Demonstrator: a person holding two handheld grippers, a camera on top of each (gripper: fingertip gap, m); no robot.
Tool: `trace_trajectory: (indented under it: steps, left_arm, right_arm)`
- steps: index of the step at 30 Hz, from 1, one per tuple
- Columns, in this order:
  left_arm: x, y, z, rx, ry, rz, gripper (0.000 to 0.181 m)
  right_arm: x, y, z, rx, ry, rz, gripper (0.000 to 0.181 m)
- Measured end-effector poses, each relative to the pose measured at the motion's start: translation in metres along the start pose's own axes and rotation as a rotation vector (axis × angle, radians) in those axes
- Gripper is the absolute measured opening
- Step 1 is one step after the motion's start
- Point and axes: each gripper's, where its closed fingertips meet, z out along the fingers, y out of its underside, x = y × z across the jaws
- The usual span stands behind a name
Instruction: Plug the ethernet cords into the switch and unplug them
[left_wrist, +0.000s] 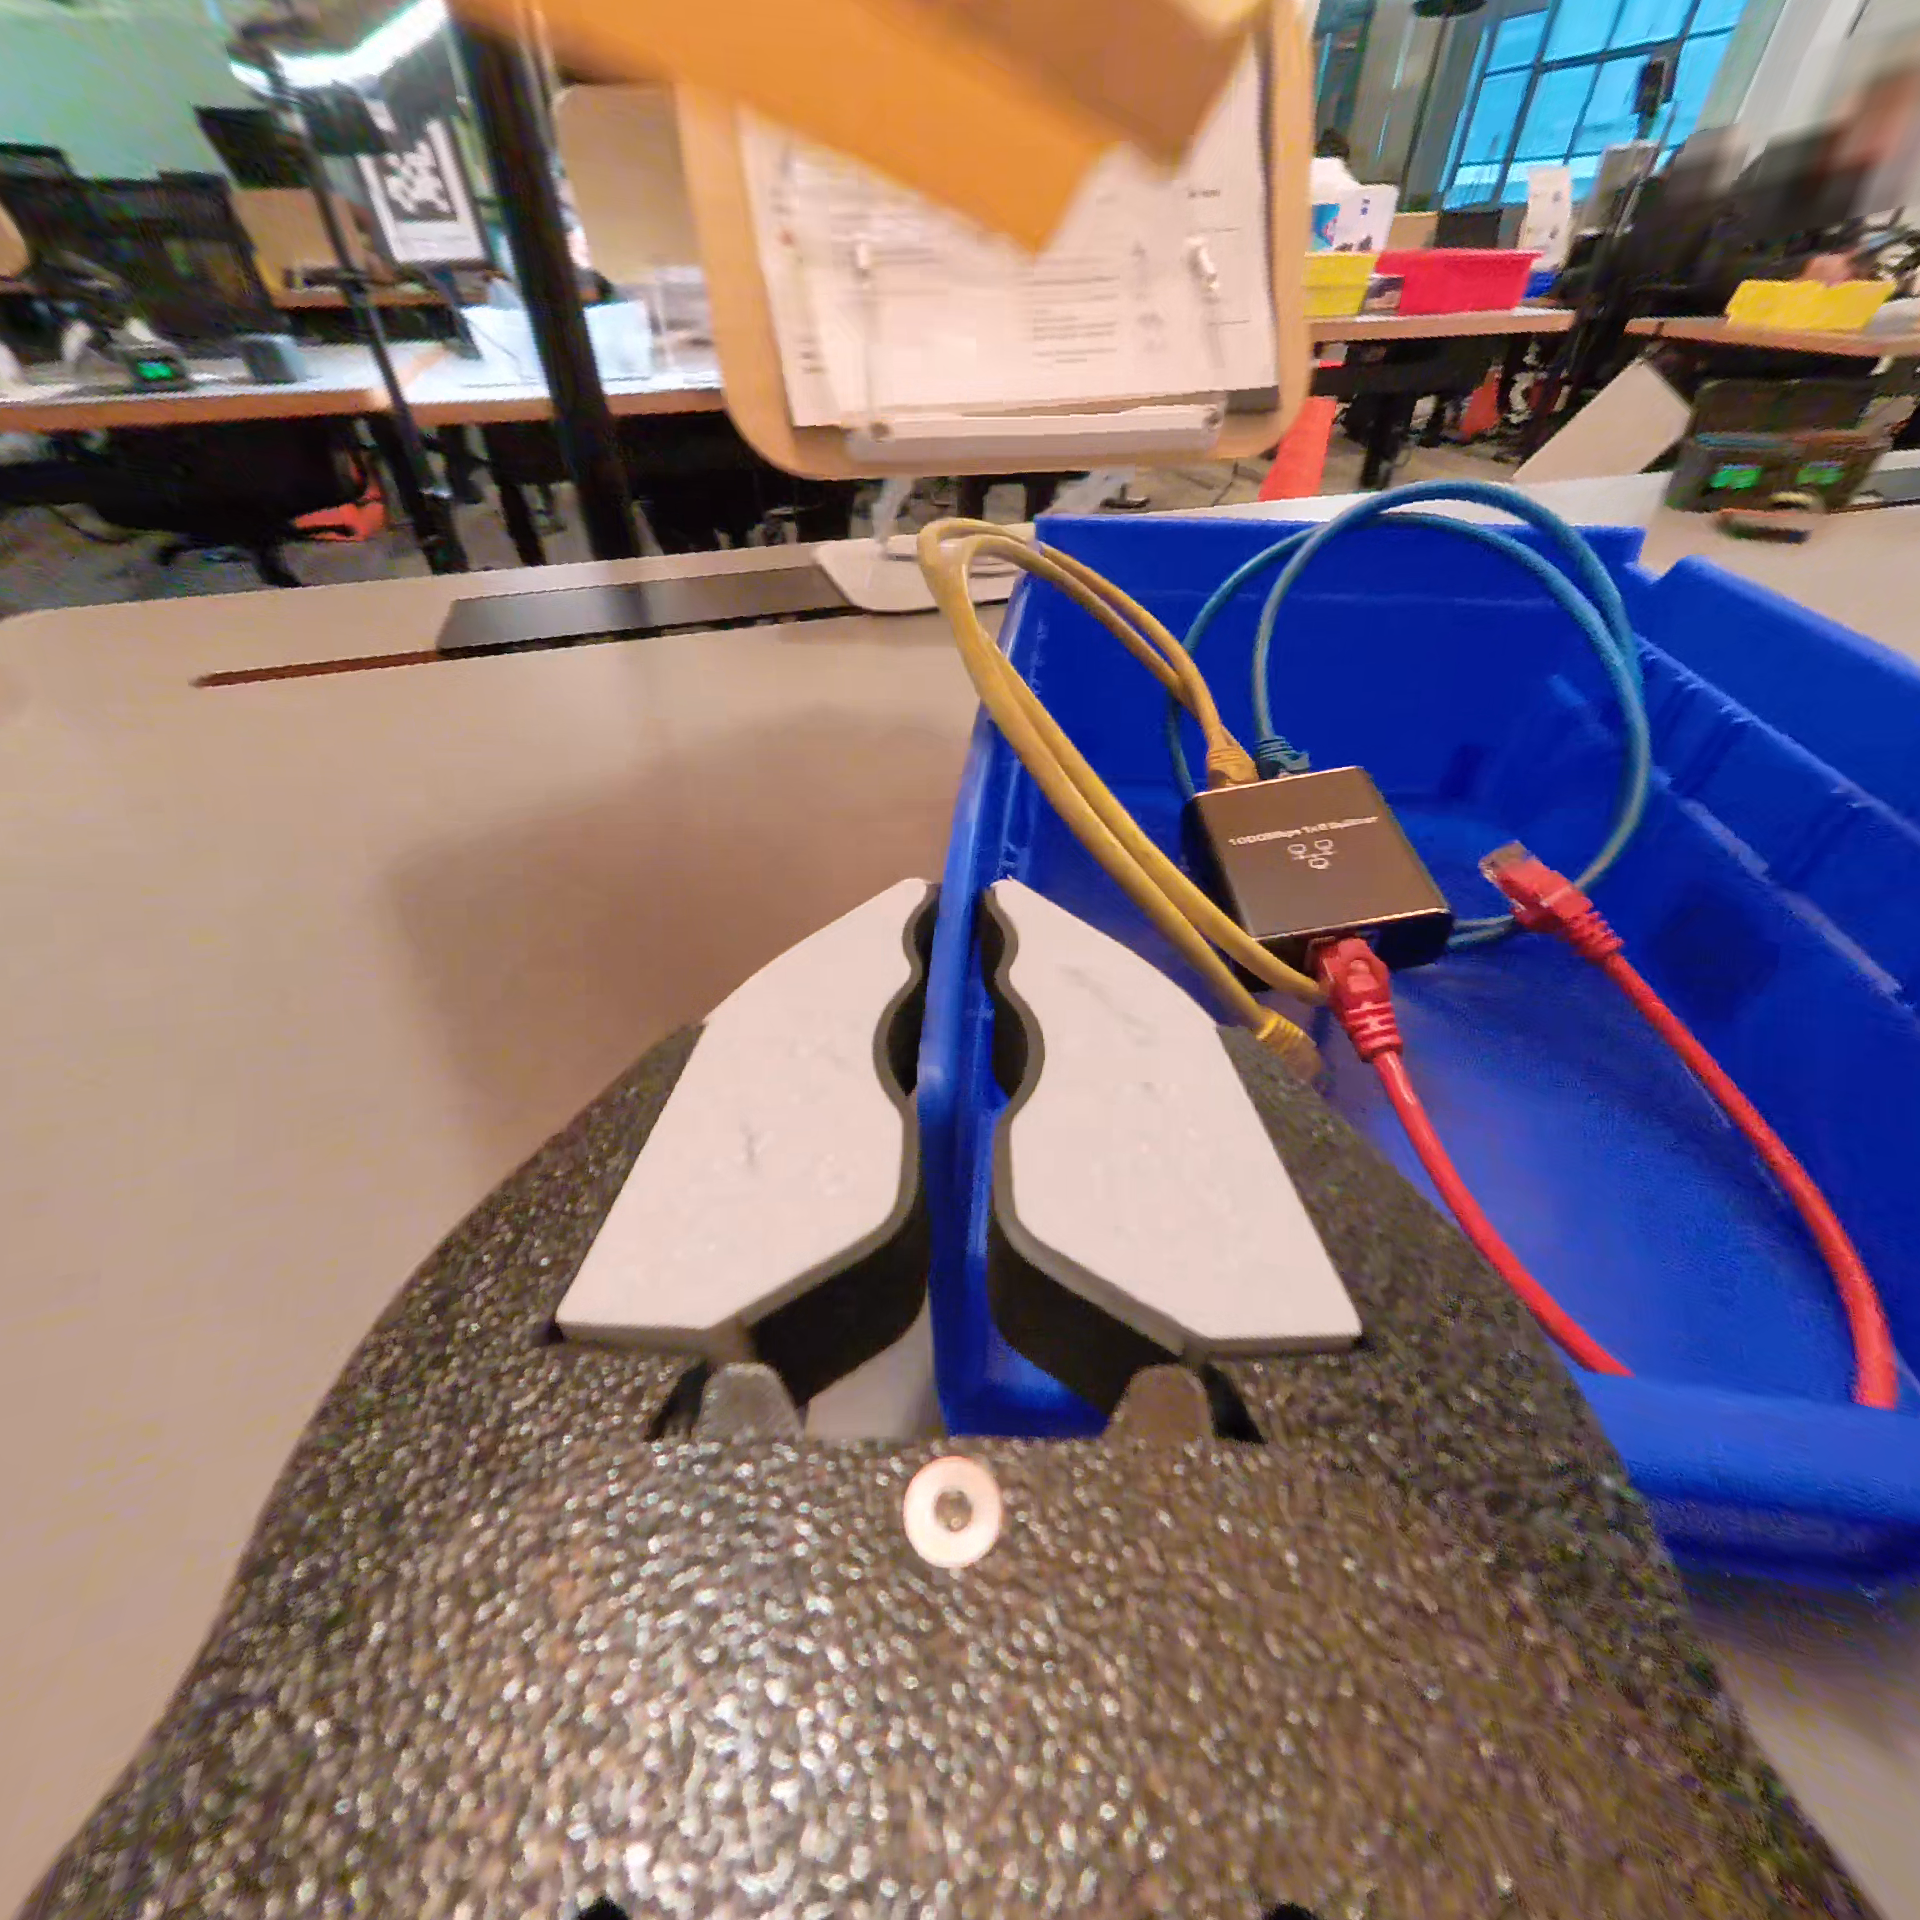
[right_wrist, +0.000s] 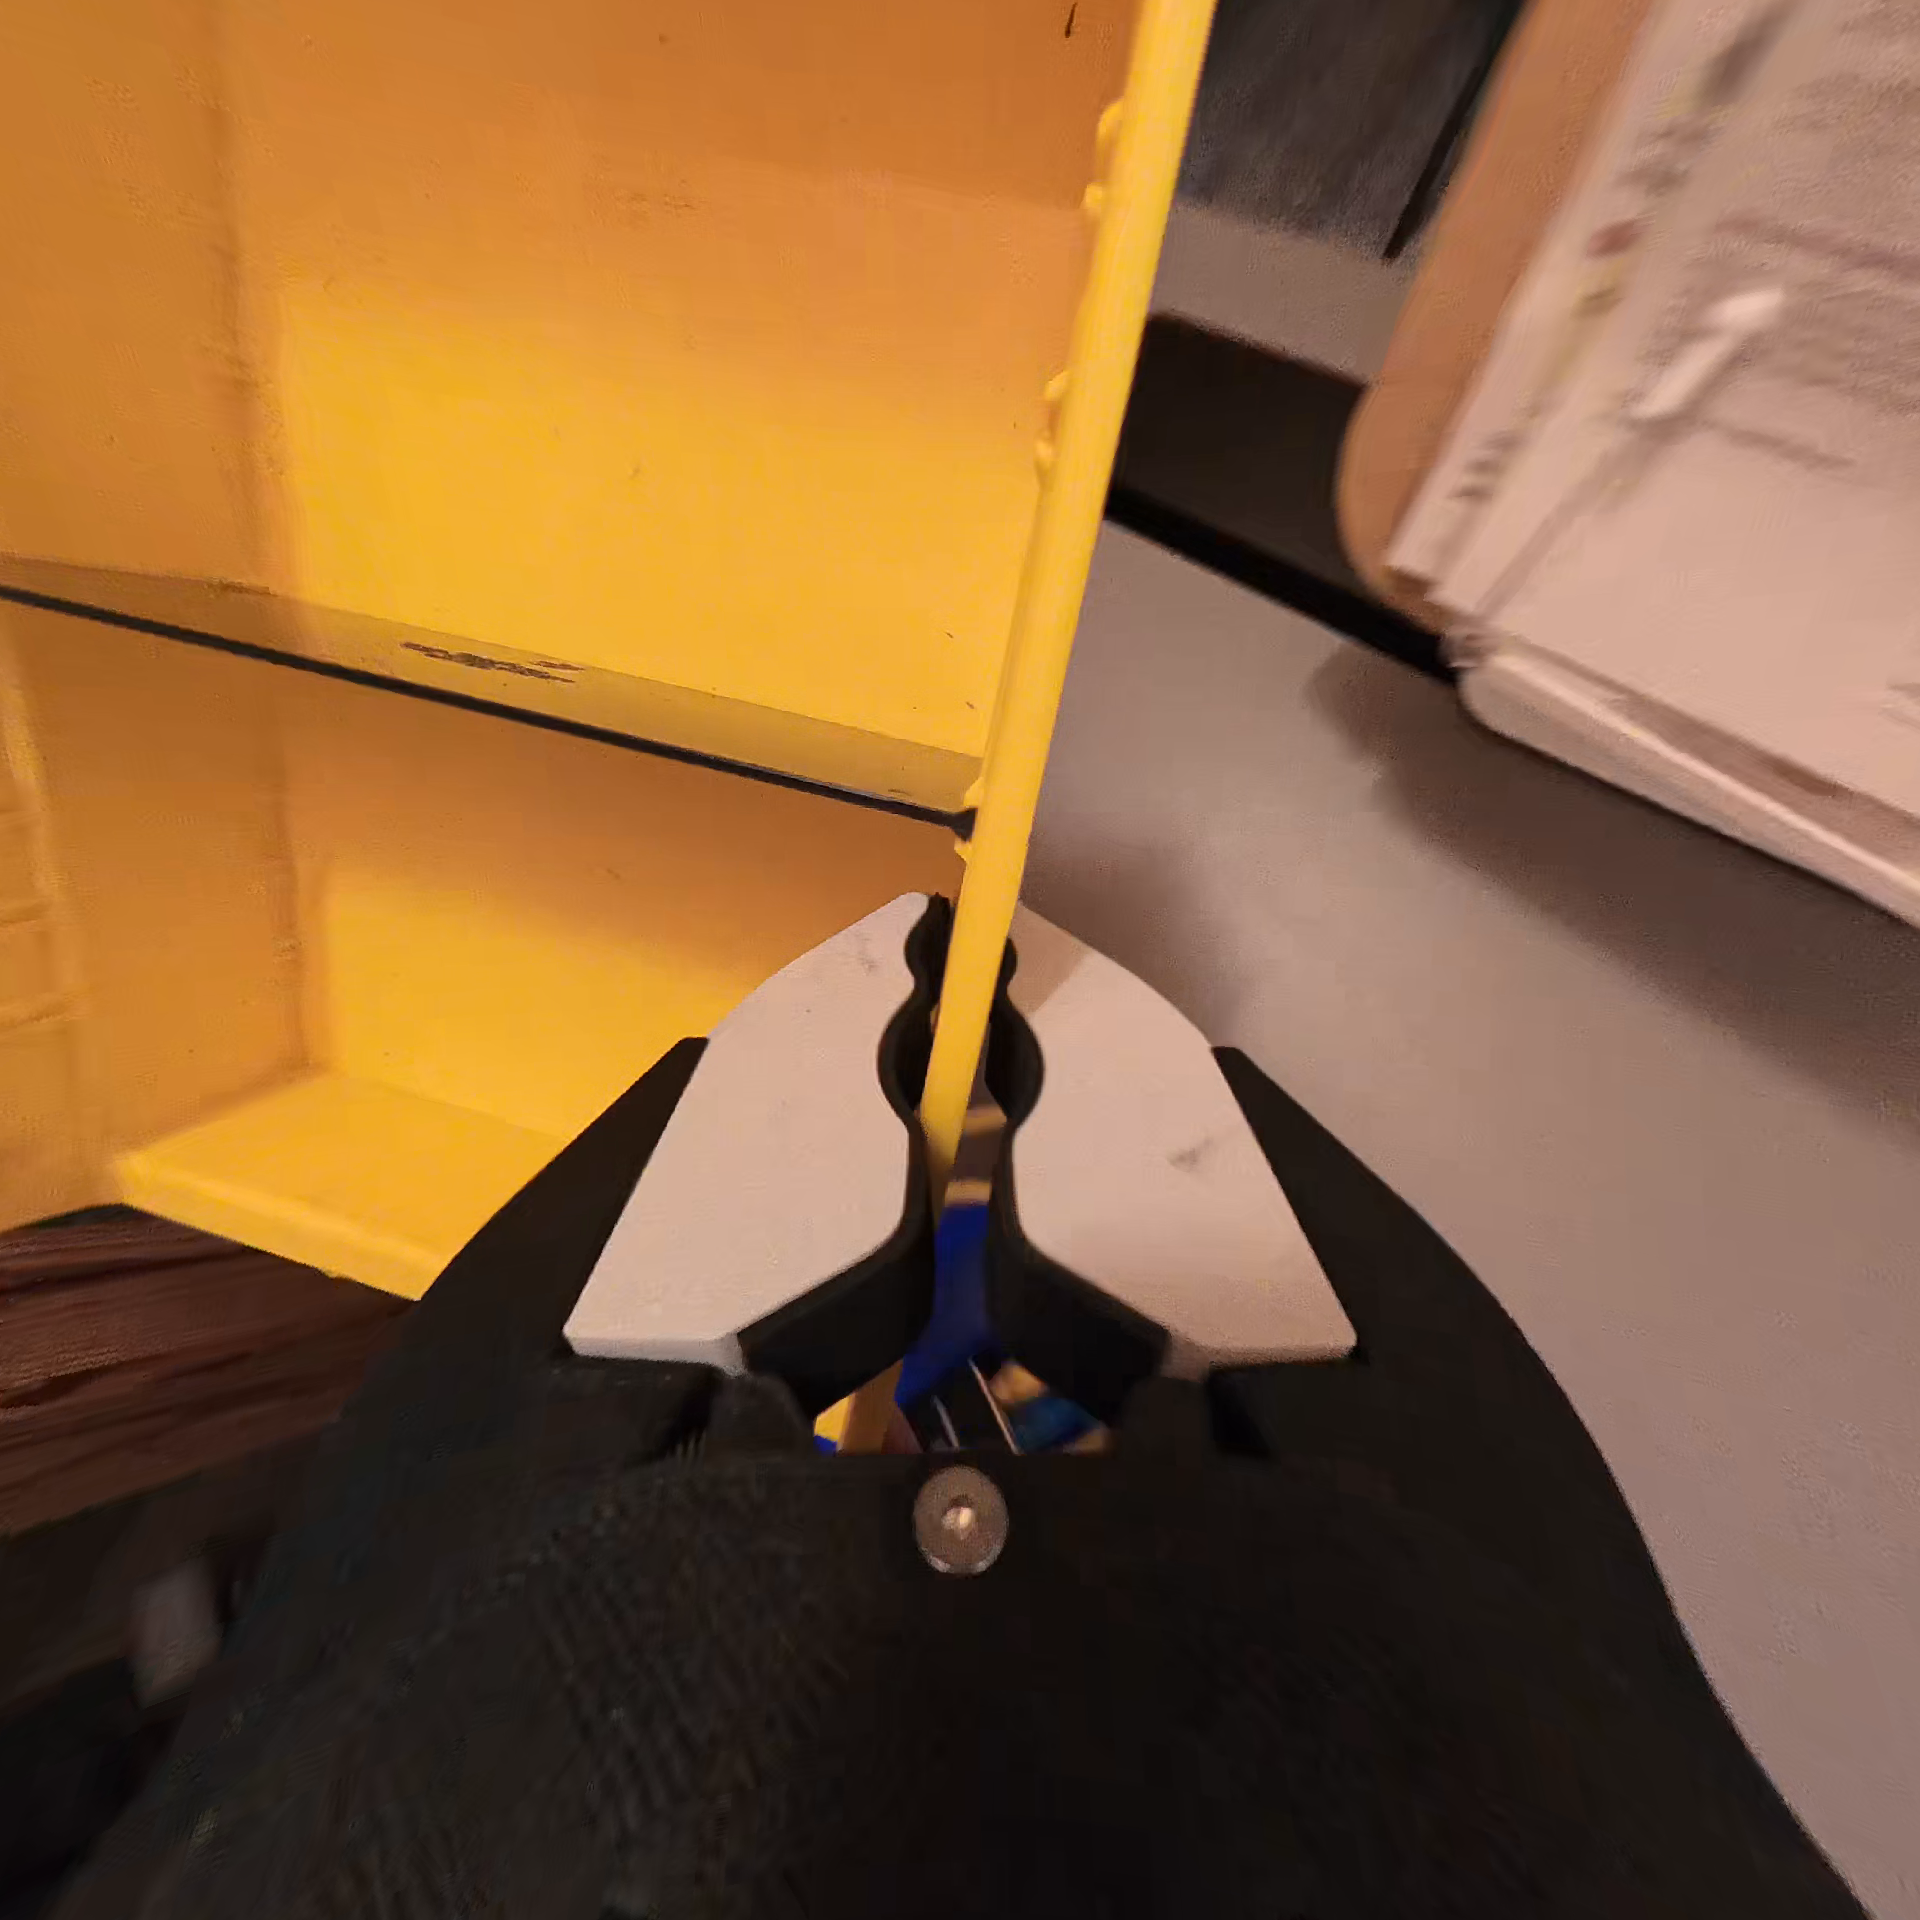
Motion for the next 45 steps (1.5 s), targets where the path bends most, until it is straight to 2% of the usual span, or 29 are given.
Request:
trace_trajectory:
  steps: [2,4,6,8,11,15,17,19,23,28,31,39,45]
  left_arm:
    - [-0.020,0.000,-0.003,0.000,-0.027,-0.011,0.007]
    - [-0.045,0.001,-0.006,0.000,-0.067,-0.032,0.006]
    - [-0.073,0.002,-0.010,0.002,-0.114,-0.061,0.006]
    - [-0.103,0.002,-0.015,0.007,-0.167,-0.102,0.005]
    - [-0.146,0.003,-0.018,0.011,-0.245,-0.136,0.005]
    - [-0.192,0.002,-0.010,0.018,-0.316,-0.163,0.005]
    - [-0.208,0.001,-0.003,0.005,-0.332,-0.183,0.005]
    - [-0.222,0.000,0.007,0.002,-0.344,-0.155,0.005]
    - [-0.240,-0.003,0.028,0.011,-0.341,-0.123,0.006]
    - [-0.250,-0.005,0.046,0.014,-0.362,-0.136,0.005]
    - [-0.248,-0.006,0.052,0.017,-0.355,-0.143,0.005]
    - [-0.247,-0.006,0.056,0.005,-0.325,-0.112,0.004]
    - [-0.250,-0.006,0.057,-0.002,-0.355,-0.086,0.005]
  right_arm:
    - [0.039,0.002,-0.047,0.043,0.041,0.022,0.005]
    - [0.091,0.021,-0.092,0.063,0.139,0.036,0.005]
    - [0.146,0.057,-0.130,0.044,0.238,0.069,0.005]
    - [0.198,0.106,-0.157,-0.010,0.313,0.121,0.005]
    - [0.265,0.182,-0.180,-0.081,0.379,0.213,0.005]
    - [0.329,0.272,-0.187,-0.166,0.420,0.349,0.006]
    - [0.350,0.304,-0.186,-0.197,0.426,0.407,0.007]
    - [0.365,0.324,-0.186,-0.224,0.435,0.420,0.006]
    - [0.377,0.326,-0.183,-0.214,0.385,0.433,0.005]
    - [0.398,0.314,-0.181,-0.248,0.476,0.369,0.005]
    - [0.406,0.304,-0.175,-0.229,0.468,0.345,0.005]
    - [0.441,0.288,-0.175,-0.197,0.493,0.243,0.005]
    - [0.470,0.283,-0.184,-0.156,0.531,0.194,0.006]
